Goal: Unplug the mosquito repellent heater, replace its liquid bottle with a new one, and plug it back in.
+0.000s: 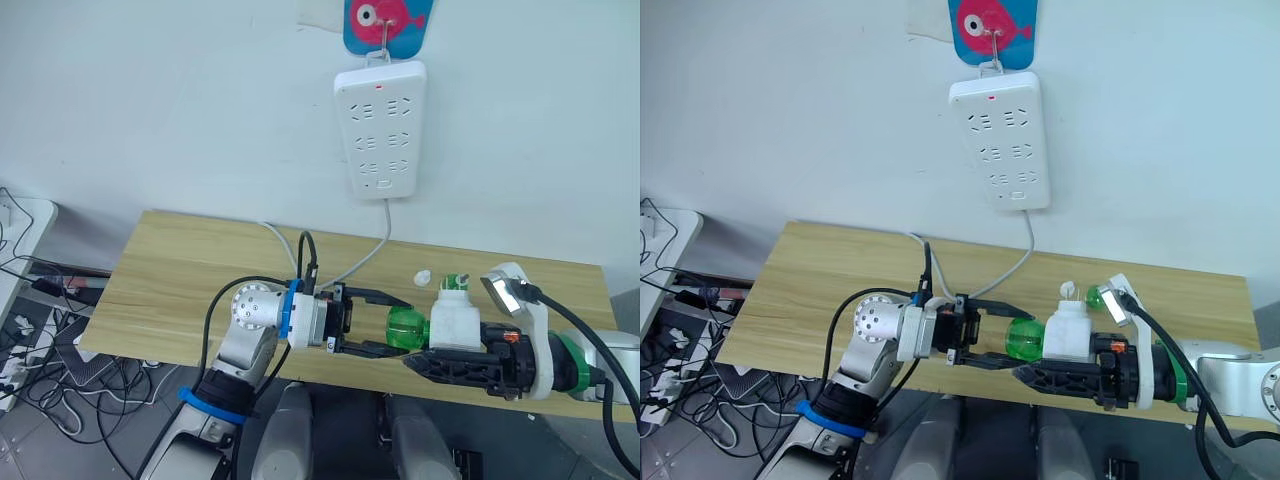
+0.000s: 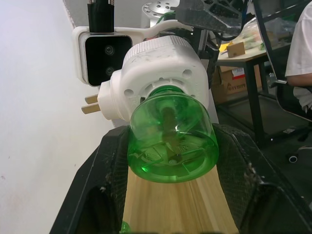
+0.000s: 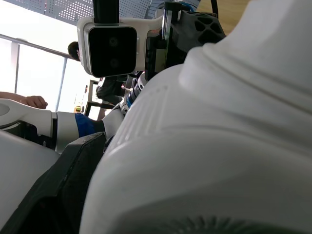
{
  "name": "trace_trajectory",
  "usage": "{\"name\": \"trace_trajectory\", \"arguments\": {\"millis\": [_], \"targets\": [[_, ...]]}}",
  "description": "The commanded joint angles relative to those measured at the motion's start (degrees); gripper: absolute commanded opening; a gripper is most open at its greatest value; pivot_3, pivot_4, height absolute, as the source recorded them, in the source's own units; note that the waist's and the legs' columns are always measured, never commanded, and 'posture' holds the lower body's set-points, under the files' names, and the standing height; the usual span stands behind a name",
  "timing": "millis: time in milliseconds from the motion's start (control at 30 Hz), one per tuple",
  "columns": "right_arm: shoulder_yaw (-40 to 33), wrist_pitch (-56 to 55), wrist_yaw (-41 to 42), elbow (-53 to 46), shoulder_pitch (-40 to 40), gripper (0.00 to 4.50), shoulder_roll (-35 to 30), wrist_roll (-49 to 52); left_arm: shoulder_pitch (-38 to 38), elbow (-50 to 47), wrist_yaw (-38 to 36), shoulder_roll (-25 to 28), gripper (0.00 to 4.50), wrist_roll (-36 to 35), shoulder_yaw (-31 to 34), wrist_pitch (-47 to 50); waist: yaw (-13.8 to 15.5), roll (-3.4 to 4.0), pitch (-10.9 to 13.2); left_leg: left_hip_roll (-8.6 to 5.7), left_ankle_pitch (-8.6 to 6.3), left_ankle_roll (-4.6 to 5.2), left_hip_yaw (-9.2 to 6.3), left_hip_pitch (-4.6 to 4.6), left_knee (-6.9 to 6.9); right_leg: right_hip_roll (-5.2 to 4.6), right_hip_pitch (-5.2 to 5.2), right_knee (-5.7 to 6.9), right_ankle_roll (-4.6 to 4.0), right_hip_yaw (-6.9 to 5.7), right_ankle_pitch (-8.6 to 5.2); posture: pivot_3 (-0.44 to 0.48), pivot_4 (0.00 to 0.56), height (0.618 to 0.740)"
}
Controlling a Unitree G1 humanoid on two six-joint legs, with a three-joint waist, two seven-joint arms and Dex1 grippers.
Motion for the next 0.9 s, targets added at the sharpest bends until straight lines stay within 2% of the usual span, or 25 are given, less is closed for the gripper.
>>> {"name": "trace_trajectory", "arguments": {"millis": [33,667,767,900], "targets": [[-0.68,0.28,1.82,-1.99,0.04,4.48,-0.50,1.56,-0.48,-0.63,0.65,-0.60,2.23,0.04,-1.37,-1.07,0.00,0.00,0.00,0.00,0.00,0.00,0.00,0.00,0.00,0.00,0.00,0.00,0.00,0.00,0.00,0.186,0.323,0.740],[-0.10,0.09,0.93,-1.64,-0.43,4.48,0.21,1.56,-0.51,-0.27,0.58,-0.31,2.23,0.06,-1.54,-2.29,0.00,0.00,0.00,0.00,0.00,0.00,0.00,0.00,0.00,0.00,0.00,0.01,0.00,0.00,0.00,0.187,0.328,0.740],[-0.12,0.20,0.94,-1.42,-0.55,3.95,0.36,1.56,-0.40,-0.47,0.52,-0.22,2.23,-0.01,-1.63,-2.30,0.00,0.00,0.00,0.00,0.00,0.00,0.00,0.00,0.00,0.00,0.00,0.01,0.00,0.00,0.00,0.187,0.329,0.740],[-0.03,0.25,0.84,-1.42,-0.62,2.53,0.44,1.56,-0.31,-0.65,0.75,0.02,2.23,-0.19,-1.89,-2.35,-0.01,0.00,0.00,0.01,0.00,0.00,0.00,0.00,0.00,0.00,0.00,0.01,-0.01,0.00,0.00,0.188,0.330,0.740]]}}
